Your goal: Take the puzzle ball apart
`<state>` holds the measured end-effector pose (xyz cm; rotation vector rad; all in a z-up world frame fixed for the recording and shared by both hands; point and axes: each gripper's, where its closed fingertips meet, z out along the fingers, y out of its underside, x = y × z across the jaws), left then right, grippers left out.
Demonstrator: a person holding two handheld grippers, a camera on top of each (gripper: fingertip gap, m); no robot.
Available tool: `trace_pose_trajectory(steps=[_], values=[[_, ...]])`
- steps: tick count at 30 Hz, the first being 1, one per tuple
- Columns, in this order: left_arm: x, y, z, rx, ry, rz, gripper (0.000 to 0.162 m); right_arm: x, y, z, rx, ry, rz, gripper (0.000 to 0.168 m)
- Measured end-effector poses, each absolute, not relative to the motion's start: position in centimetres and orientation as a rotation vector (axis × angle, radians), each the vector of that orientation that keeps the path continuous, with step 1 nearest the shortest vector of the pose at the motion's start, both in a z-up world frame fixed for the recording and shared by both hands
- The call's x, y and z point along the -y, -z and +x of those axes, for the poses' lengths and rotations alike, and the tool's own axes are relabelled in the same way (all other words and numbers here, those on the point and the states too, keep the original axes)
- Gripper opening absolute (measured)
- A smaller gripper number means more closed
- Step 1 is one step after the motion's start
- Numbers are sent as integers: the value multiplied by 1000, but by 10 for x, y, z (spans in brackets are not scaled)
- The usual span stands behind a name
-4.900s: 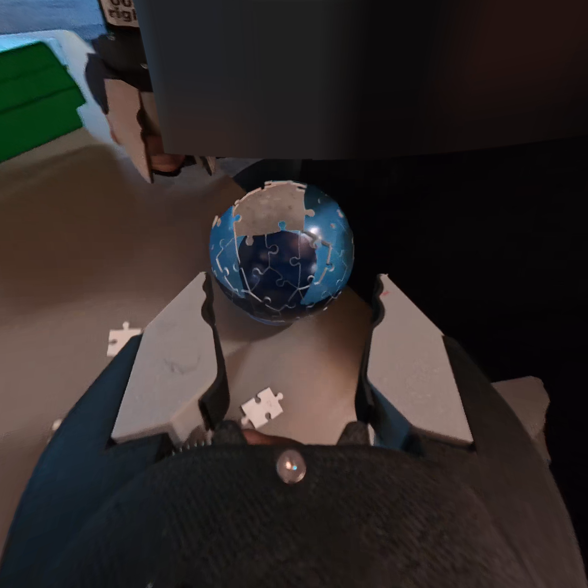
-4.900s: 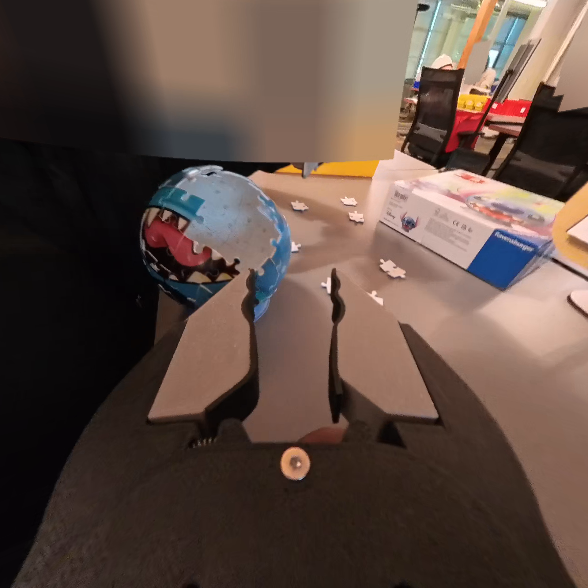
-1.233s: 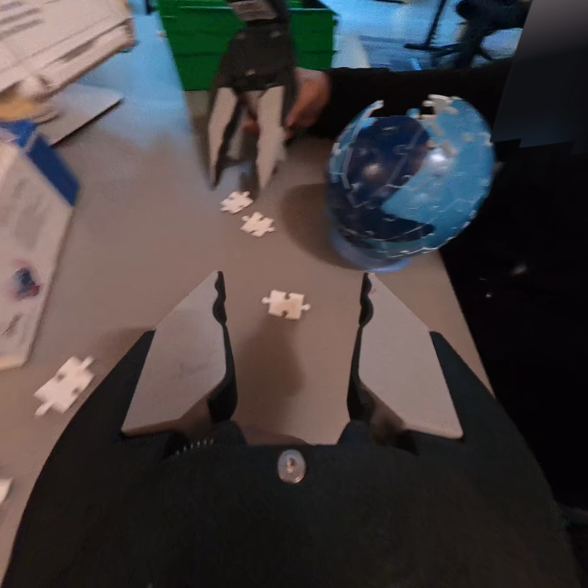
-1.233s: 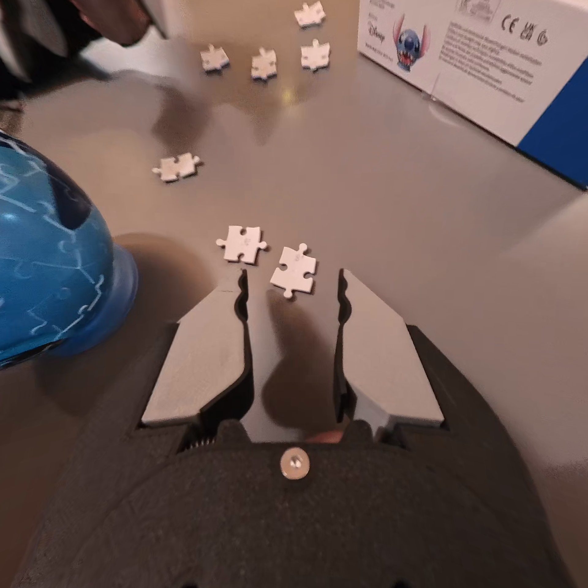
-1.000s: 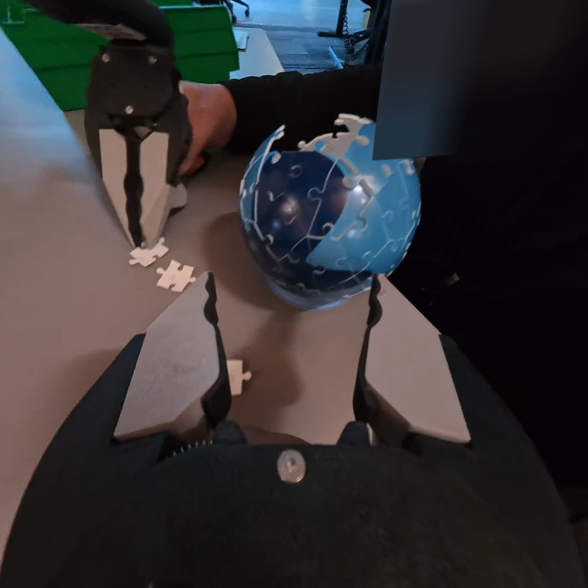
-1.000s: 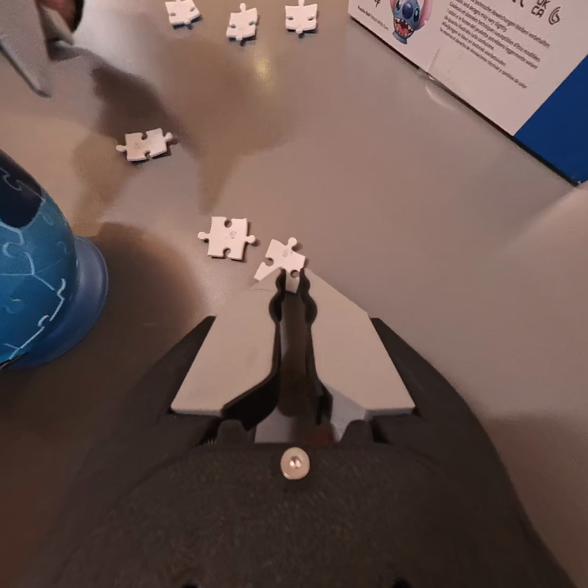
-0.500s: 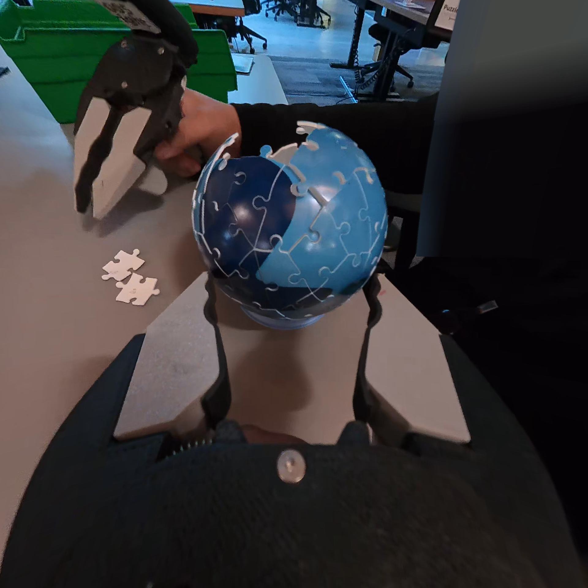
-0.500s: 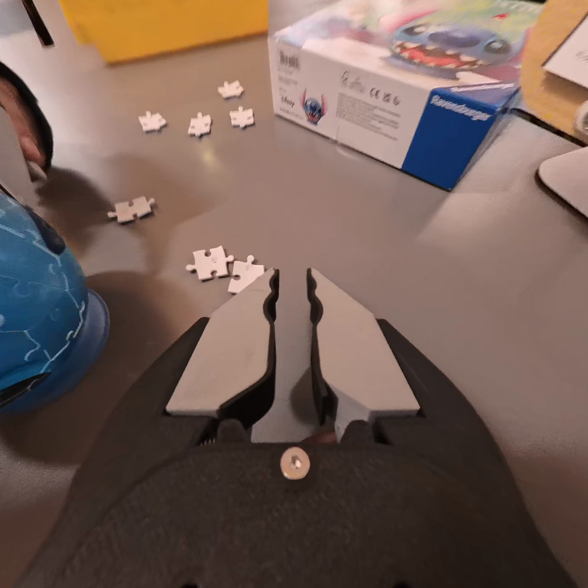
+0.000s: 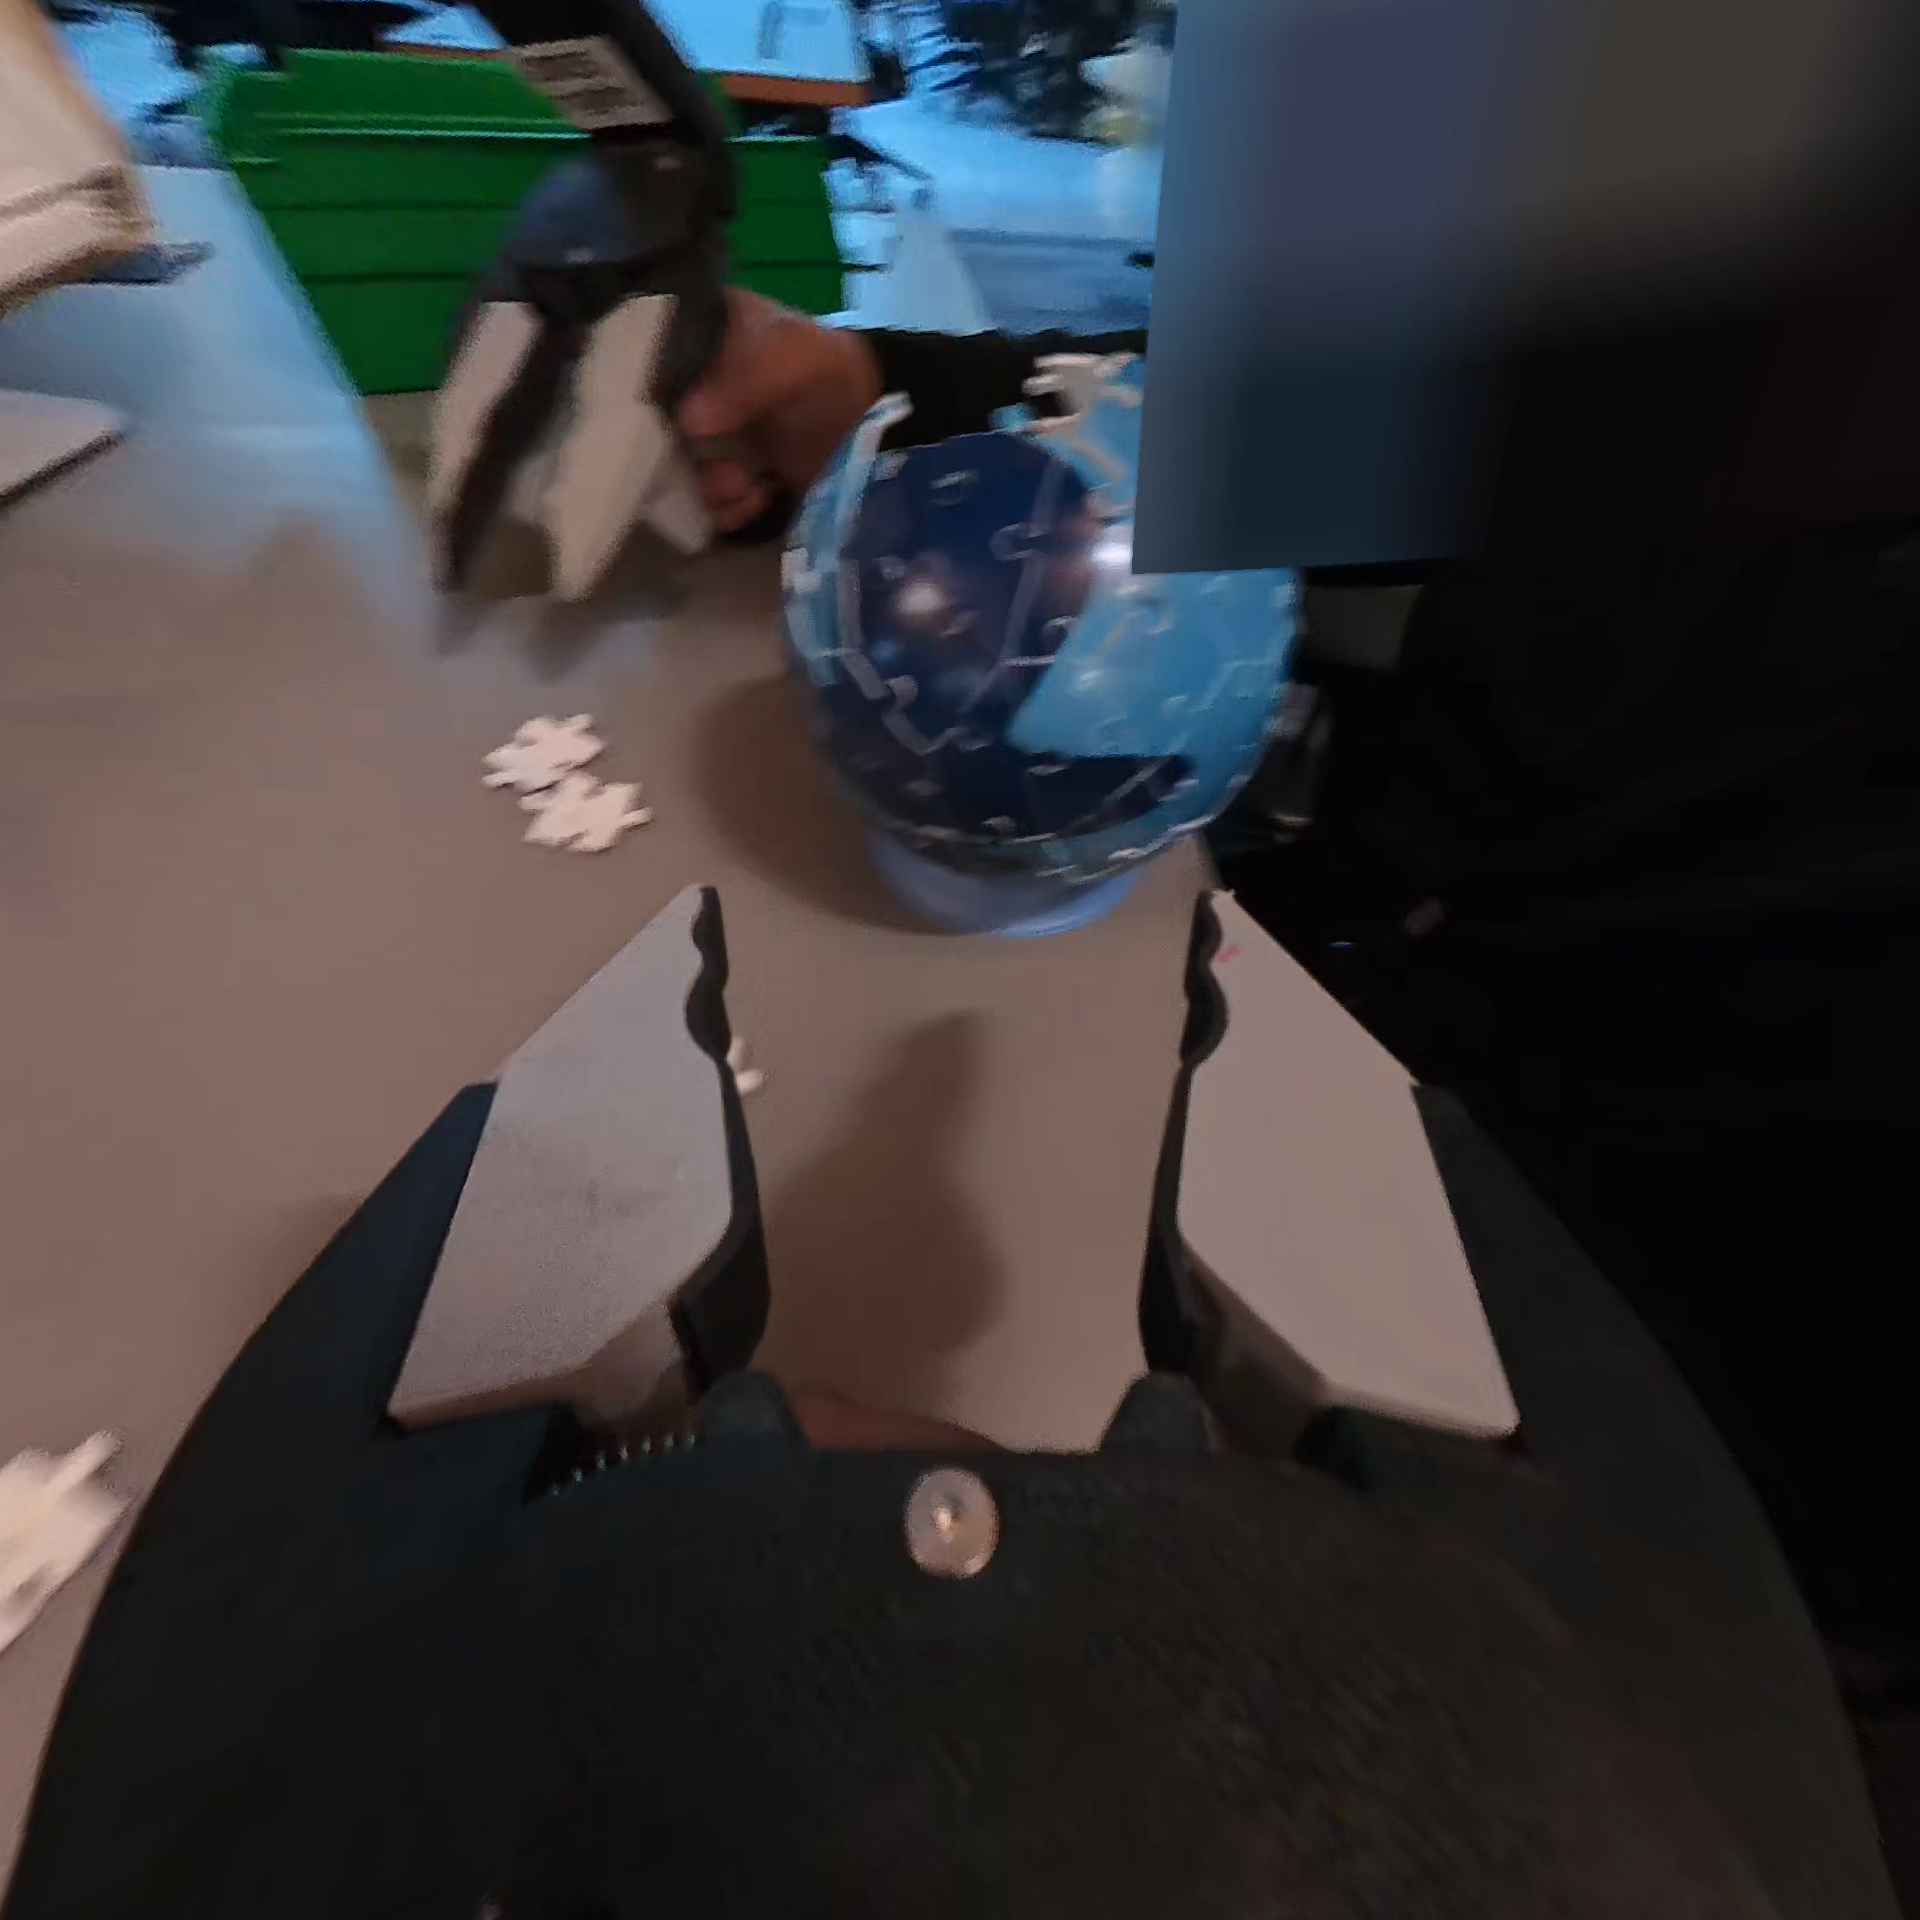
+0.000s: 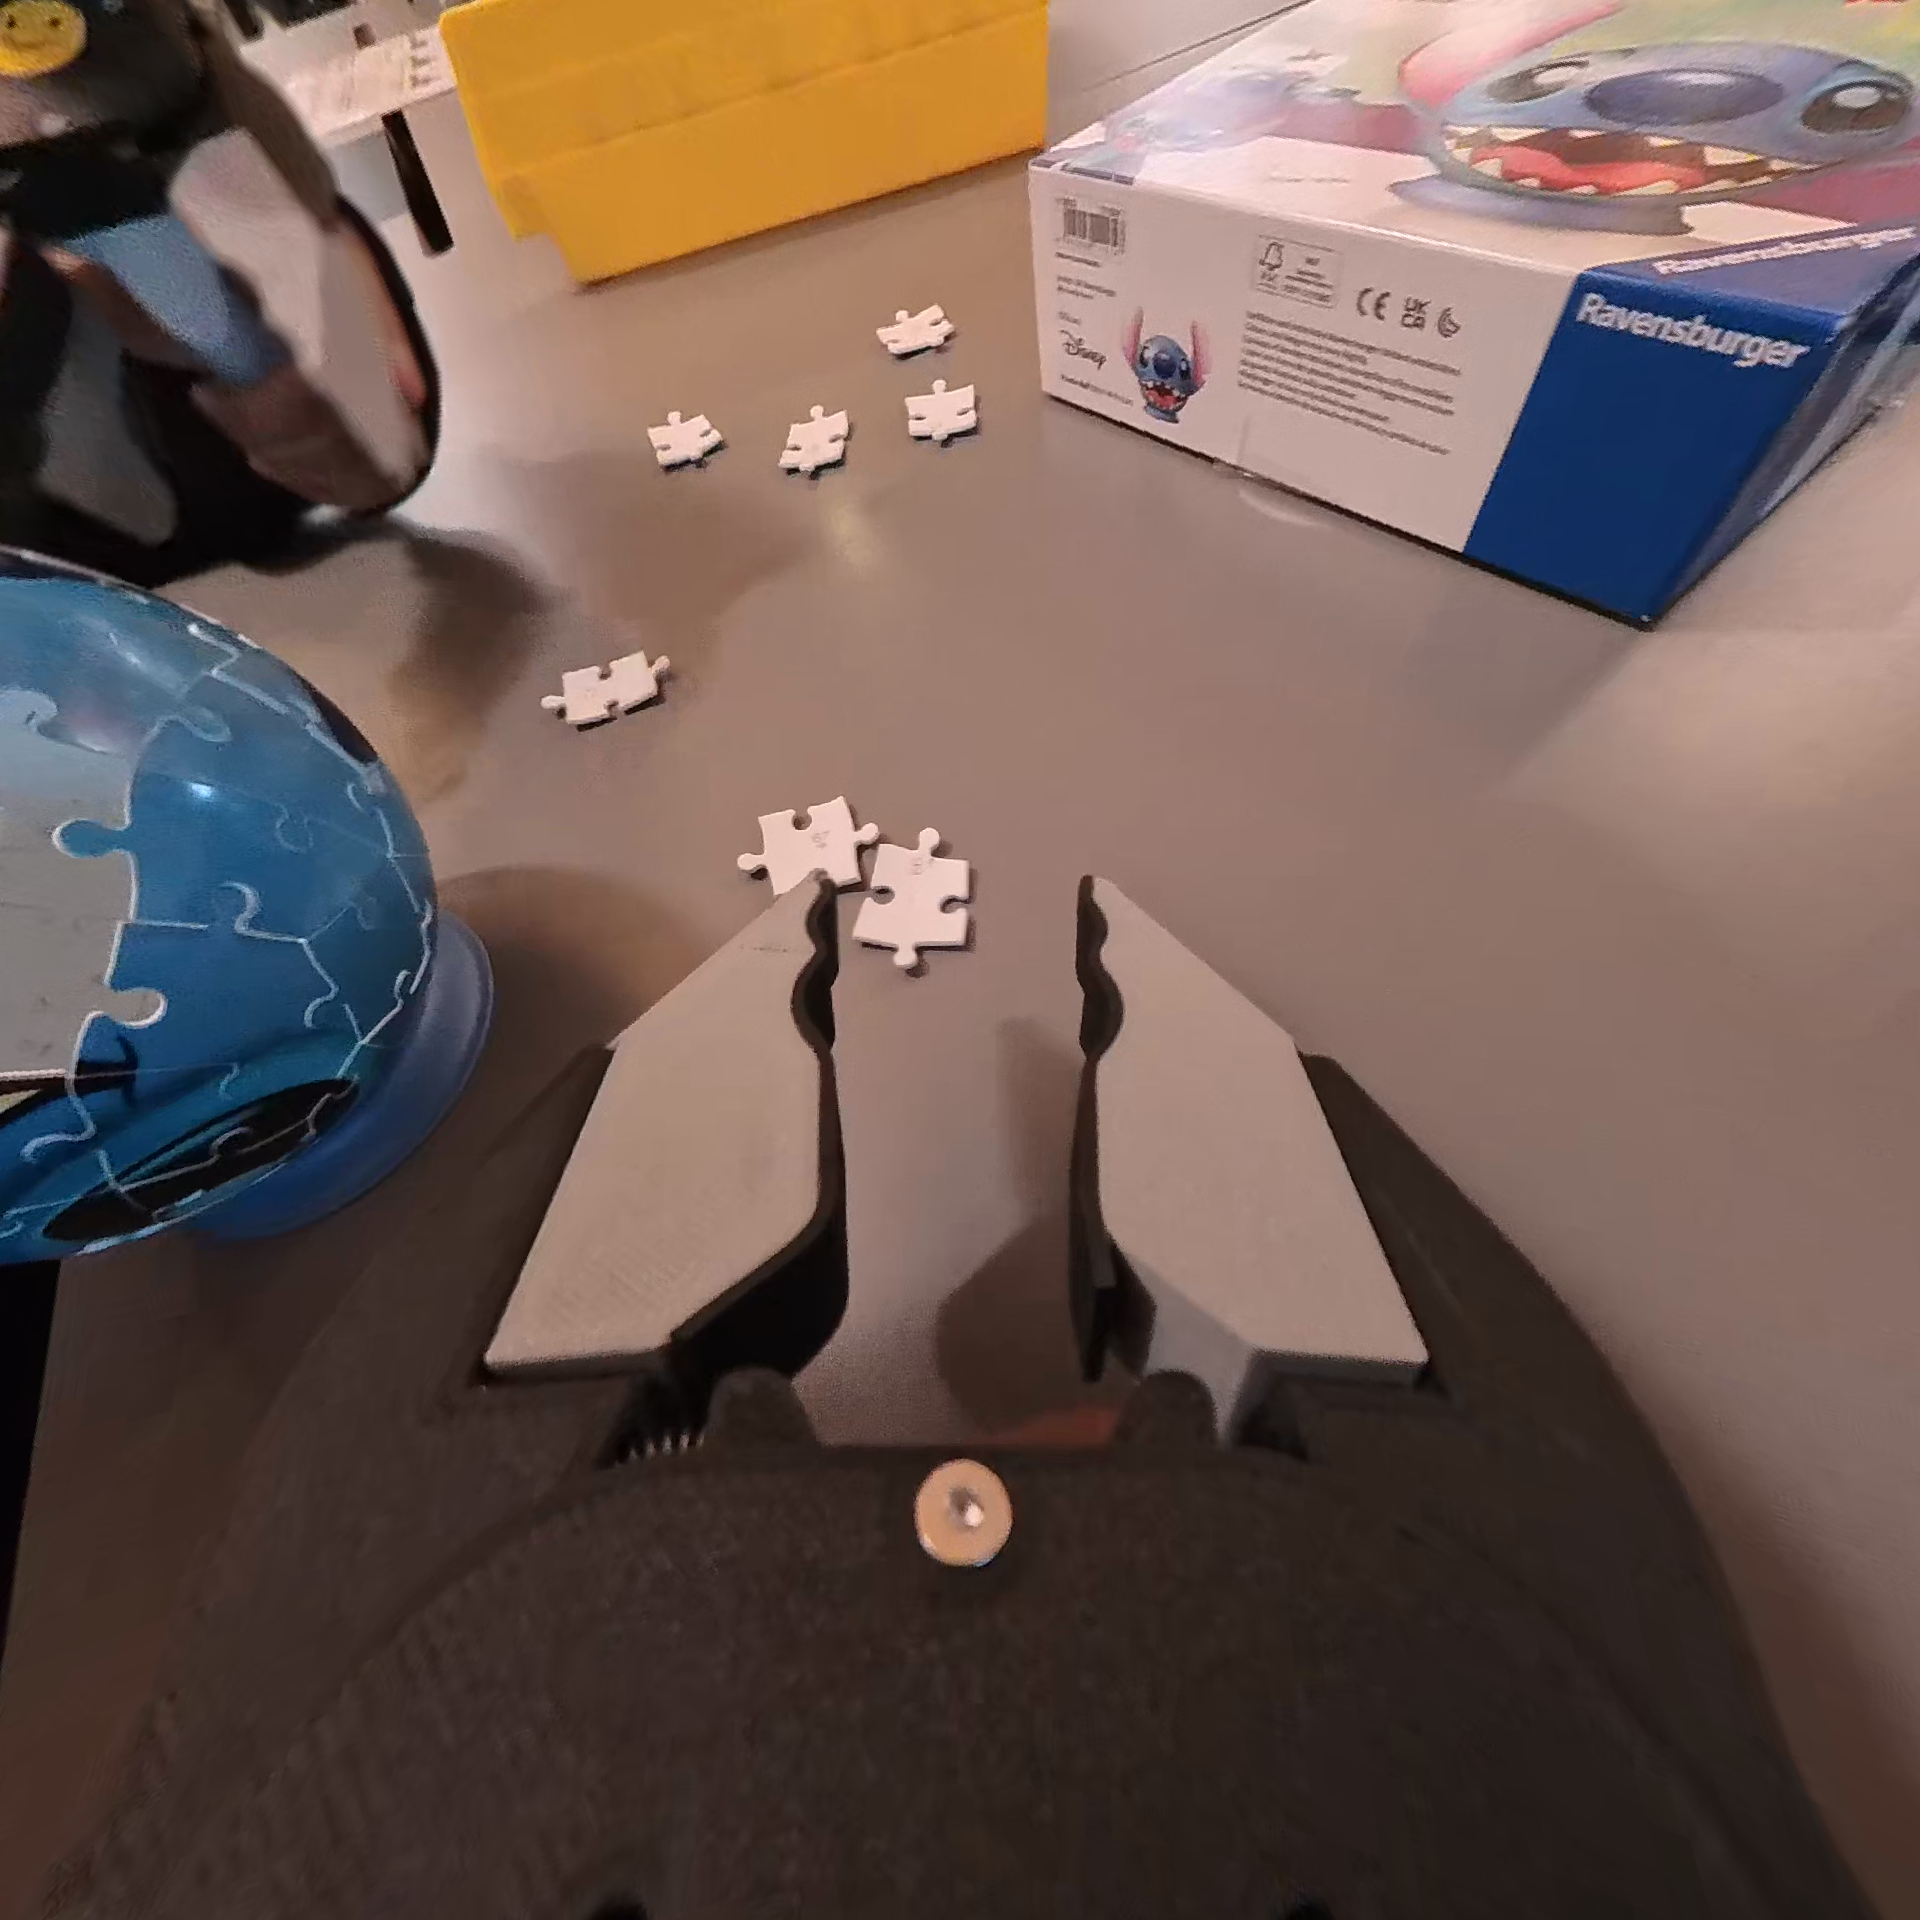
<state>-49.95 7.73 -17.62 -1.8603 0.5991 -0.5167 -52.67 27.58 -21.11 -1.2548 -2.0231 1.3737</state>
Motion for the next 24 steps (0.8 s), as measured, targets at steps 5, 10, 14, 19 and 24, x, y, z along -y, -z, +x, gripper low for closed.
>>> trace_pose_trajectory(steps=[5,10,14,19,24], values=[[-95,178,-573,-310,248,-1925,79,-270,217,-528,2081,-1342,-1230,44],[-107,194,-591,-165,249,-1987,75,-266,220,-527,2118,-1324,-1214,45],[-113,212,-586,-162,237,-2057,75,-265,225,-527,2141,-1272,-1210,45],[-117,210,-588,-111,243,-2044,71,-264,230,-528,2166,-1233,-1220,50],[-120,208,-595,-41,264,-2027,69,-266,228,-529,2146,-1245,-1227,54]])
